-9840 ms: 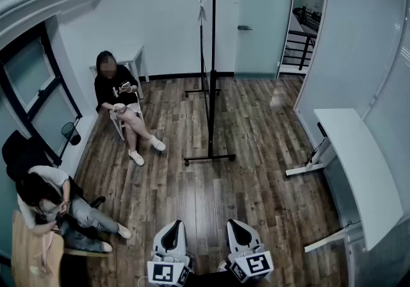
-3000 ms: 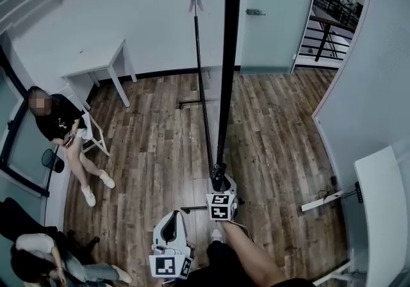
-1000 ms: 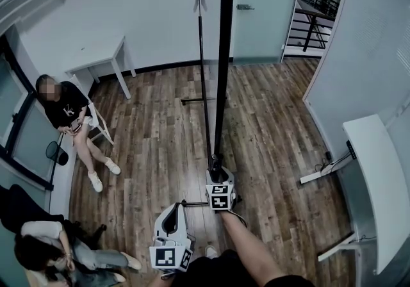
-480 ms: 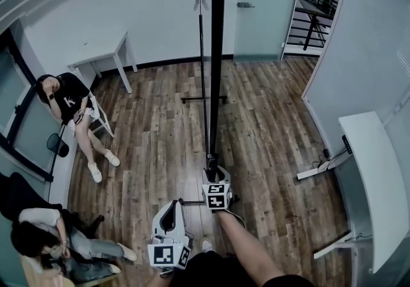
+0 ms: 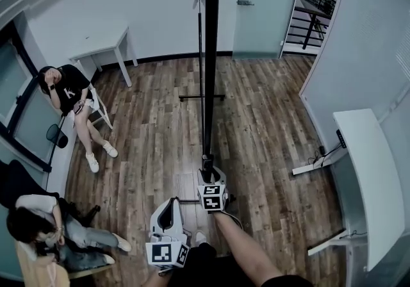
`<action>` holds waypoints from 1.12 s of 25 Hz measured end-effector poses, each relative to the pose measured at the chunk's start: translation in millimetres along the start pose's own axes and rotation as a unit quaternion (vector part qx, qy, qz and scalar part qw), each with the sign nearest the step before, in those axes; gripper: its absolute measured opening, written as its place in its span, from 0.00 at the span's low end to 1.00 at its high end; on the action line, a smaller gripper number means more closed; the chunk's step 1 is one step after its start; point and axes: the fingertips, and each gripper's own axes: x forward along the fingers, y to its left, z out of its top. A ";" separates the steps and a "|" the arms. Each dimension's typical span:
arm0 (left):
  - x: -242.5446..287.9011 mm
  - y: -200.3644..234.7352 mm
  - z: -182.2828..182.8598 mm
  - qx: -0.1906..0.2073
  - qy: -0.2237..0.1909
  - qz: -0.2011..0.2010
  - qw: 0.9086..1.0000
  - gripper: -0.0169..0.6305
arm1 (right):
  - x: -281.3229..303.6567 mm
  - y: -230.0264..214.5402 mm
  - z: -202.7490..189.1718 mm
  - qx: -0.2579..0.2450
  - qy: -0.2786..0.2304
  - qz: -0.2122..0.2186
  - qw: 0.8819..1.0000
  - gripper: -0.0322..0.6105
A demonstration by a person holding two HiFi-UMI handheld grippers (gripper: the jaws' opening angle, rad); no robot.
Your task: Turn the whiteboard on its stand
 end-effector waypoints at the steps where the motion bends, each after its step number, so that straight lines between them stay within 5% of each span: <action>1: -4.3 -2.3 0.6 -0.001 0.000 0.002 1.000 0.05 | -5.8 1.0 0.6 -0.002 -0.002 0.000 1.000 0.34; 28: -179.7 -80.9 -13.3 -0.002 -0.013 0.032 0.999 0.05 | -162.5 32.8 -69.1 -0.020 -0.016 0.024 0.999 0.34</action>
